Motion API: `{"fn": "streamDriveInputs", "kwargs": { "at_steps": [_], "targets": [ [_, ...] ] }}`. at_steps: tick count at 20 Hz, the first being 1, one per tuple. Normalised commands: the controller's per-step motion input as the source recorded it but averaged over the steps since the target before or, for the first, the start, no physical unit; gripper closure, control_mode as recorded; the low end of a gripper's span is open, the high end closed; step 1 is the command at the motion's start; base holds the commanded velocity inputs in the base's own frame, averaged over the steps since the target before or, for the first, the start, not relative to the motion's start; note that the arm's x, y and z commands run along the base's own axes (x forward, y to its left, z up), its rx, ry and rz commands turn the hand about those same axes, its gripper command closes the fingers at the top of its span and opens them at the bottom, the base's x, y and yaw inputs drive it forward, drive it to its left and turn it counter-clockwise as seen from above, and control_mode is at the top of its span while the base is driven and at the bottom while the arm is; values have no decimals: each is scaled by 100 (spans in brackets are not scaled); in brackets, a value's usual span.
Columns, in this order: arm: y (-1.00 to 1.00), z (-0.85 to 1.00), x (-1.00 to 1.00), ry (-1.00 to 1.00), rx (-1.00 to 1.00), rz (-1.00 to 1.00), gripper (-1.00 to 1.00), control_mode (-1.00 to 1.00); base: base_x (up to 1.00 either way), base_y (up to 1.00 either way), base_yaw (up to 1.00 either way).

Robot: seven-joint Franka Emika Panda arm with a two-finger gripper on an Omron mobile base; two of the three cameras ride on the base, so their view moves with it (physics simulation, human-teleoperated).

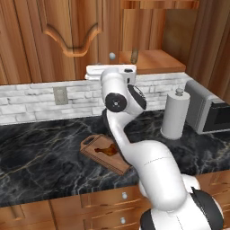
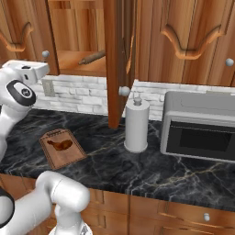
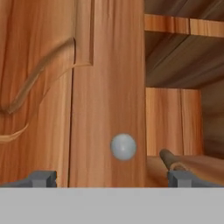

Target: Open the cabinet, retrieve the rolling pin, and place it next to the meat on the cutting board to prepare for tenderizing.

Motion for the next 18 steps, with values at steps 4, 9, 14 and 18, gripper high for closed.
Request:
{"fn": "streamDriveInputs", "kwargs": {
  "at_steps": [4,9,14,18],
  "targets": [
    [-18,0,42,3,4,0,-100,-100,0,0,0],
    [-15,11,32,3,7,0,-100,-100,0,0,0],
    [0,10,20,4,4,0,-100,-100,0,0,0],
    [1,4,11,3,1,0,-100,-100,0,0,0]
  ]
}}
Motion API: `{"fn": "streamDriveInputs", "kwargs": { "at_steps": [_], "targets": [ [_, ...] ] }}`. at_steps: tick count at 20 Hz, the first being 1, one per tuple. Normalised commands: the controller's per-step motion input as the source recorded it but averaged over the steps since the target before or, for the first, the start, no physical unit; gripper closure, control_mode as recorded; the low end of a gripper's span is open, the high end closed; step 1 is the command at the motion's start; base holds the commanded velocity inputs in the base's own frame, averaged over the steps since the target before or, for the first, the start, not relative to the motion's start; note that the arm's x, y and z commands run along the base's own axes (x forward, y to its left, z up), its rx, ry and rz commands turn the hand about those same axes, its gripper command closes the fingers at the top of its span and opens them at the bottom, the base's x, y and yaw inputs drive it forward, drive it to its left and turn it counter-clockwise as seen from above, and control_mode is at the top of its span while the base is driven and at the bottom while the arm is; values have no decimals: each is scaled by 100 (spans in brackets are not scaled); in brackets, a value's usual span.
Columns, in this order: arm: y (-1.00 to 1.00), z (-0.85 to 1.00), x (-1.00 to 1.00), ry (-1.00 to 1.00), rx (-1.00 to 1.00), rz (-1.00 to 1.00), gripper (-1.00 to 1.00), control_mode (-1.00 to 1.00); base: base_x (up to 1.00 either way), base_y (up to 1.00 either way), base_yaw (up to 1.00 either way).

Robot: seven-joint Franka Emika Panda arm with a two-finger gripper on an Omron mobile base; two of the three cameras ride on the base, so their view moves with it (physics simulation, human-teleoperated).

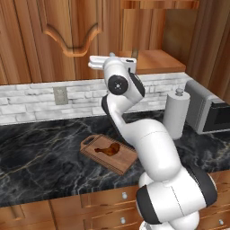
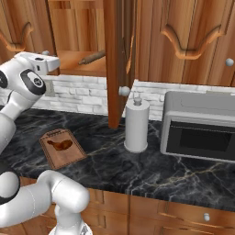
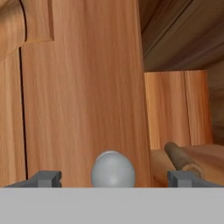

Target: Open the cabinet, retrieve the rolling pin, and place it next to the meat on the cutting board to prepare for tenderizing.

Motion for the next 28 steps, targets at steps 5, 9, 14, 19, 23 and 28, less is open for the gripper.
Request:
{"fn": "streamDriveInputs", "kwargs": {
  "at_steps": [5,9,14,19,23,28],
  "targets": [
    [0,2,8,1,1,0,-100,-100,0,0,0],
    [-1,20,5,0,4,0,-100,-100,0,0,0],
    [-11,26,0,-3,6,0,-100,-100,0,0,0],
    [-10,39,0,-4,9,1,-100,-100,0,0,0],
    [-1,9,4,0,3,0,-100,-100,0,0,0],
    [-1,-3,0,0,0,0,-100,-100,0,0,0]
  ]
}}
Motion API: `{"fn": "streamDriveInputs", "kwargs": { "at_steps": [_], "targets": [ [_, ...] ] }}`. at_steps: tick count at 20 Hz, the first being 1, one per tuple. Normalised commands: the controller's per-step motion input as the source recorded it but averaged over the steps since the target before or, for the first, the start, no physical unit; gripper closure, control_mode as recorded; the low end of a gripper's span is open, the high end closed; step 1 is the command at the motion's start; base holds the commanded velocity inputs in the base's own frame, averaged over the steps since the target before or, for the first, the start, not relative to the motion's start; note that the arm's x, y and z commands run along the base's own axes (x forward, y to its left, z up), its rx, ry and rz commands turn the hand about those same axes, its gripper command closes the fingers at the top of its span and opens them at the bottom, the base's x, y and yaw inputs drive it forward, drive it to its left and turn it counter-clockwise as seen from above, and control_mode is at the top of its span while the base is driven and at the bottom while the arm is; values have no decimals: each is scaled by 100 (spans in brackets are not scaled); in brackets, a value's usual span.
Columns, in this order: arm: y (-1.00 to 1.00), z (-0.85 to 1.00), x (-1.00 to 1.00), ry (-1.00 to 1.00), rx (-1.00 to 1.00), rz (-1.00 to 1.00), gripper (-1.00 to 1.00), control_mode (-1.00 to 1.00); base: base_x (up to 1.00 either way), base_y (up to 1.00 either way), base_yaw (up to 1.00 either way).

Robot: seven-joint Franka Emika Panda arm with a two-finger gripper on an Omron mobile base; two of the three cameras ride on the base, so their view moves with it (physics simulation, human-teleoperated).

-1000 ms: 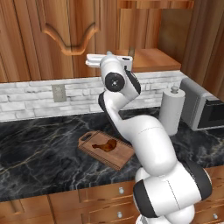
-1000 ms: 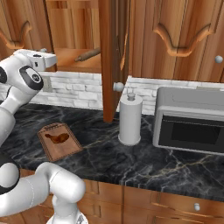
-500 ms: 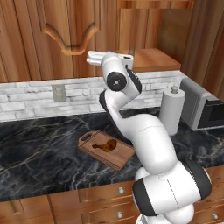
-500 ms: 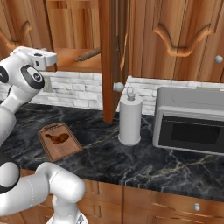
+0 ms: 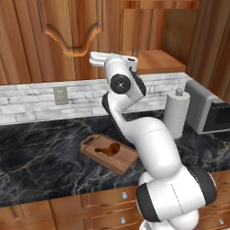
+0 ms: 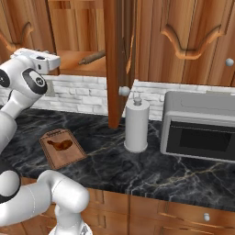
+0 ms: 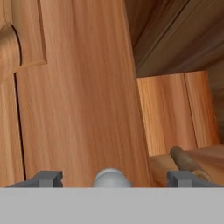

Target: Open the cabinet, retrieve the rolling pin, and place it next to the meat on the cutting board to prepare for tenderizing.

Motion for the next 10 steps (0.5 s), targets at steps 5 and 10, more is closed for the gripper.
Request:
{"fn": "streamDriveInputs", "kwargs": {
  "at_steps": [5,10],
  "targets": [
    [6,0,3,0,0,2,100,-100,0,0,0],
    [13,0,9,0,0,4,100,-100,0,0,0]
  ]
}}
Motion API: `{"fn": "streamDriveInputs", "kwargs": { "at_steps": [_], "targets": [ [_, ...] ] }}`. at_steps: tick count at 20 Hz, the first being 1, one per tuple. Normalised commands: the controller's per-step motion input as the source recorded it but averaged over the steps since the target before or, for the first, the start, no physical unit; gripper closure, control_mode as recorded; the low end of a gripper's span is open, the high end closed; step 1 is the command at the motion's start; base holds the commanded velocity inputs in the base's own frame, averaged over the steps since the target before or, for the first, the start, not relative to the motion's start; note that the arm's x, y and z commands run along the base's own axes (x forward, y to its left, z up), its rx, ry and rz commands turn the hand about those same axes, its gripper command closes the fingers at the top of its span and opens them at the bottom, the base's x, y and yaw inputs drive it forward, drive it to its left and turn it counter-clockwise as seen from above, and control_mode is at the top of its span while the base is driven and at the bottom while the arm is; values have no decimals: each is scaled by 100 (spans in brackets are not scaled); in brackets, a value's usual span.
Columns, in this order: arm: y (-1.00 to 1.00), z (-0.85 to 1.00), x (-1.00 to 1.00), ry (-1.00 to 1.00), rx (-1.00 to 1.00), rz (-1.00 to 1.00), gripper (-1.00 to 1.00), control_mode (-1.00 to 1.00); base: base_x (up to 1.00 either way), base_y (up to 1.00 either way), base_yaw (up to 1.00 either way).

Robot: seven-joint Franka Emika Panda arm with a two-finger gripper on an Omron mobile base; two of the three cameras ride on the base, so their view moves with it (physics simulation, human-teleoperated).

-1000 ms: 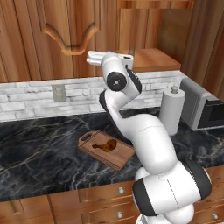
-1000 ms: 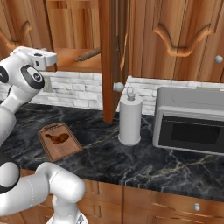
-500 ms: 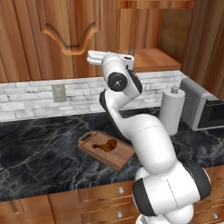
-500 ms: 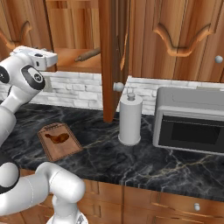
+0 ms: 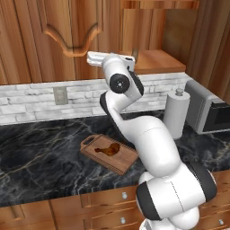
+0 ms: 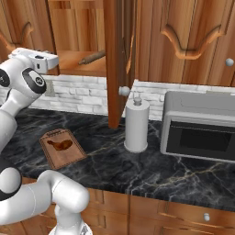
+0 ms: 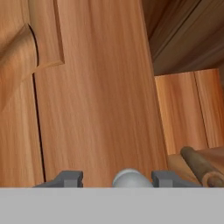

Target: Open the cabinet, retrieve the rolling pin, and place it next to the meat on the cutting board to prepare for tenderizing.

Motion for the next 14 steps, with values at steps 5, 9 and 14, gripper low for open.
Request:
{"fn": "streamDriveInputs", "kwargs": {
  "at_steps": [5,9,14],
  "targets": [
    [20,-1,1,0,-3,2,100,-100,0,0,0],
    [7,-6,8,0,-2,0,100,-100,0,0,0],
    [2,-10,13,3,0,1,100,-100,0,0,0]
  ]
}}
